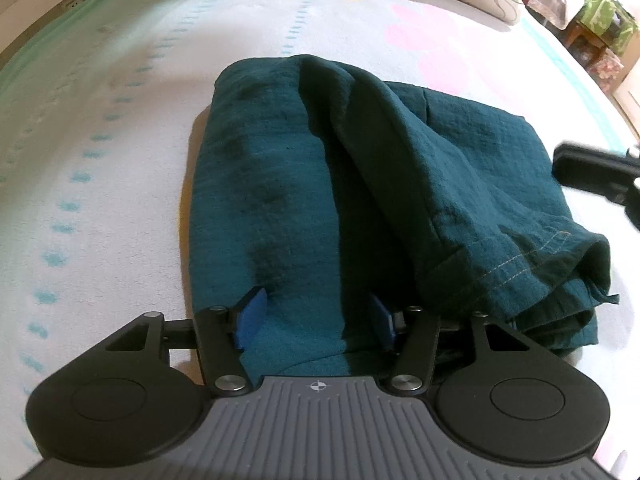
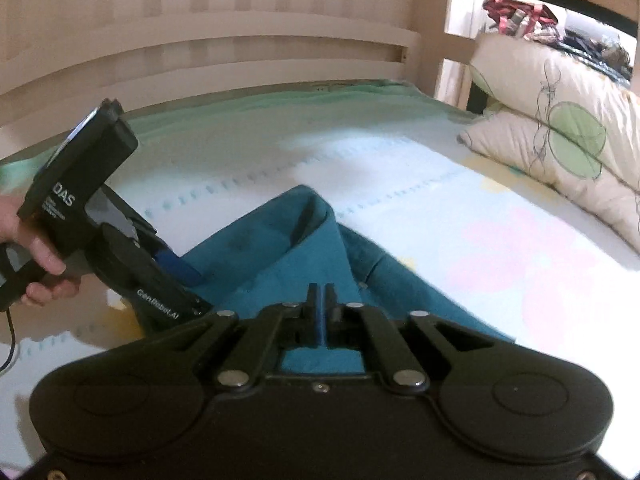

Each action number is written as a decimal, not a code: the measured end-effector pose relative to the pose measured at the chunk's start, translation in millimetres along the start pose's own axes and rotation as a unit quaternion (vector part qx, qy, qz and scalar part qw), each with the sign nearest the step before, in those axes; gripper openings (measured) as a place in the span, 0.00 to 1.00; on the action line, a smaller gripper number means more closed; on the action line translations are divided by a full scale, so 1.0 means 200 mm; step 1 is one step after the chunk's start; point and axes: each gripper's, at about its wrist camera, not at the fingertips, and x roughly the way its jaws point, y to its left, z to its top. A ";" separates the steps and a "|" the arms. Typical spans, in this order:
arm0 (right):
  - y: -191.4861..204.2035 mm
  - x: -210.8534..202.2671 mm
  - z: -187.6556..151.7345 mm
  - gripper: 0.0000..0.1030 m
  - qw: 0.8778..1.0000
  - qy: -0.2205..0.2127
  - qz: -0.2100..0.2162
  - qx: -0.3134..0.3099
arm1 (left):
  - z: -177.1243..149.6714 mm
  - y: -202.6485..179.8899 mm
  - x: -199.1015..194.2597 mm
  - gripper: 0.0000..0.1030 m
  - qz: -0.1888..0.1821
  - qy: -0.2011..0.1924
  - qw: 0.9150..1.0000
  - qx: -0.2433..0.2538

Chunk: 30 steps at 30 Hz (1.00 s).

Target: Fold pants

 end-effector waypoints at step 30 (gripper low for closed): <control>-0.51 0.11 -0.13 0.23 0.967 0.043 -0.077 0.237 | -0.03 0.00 -0.01 0.53 -0.004 -0.009 1.000 0.000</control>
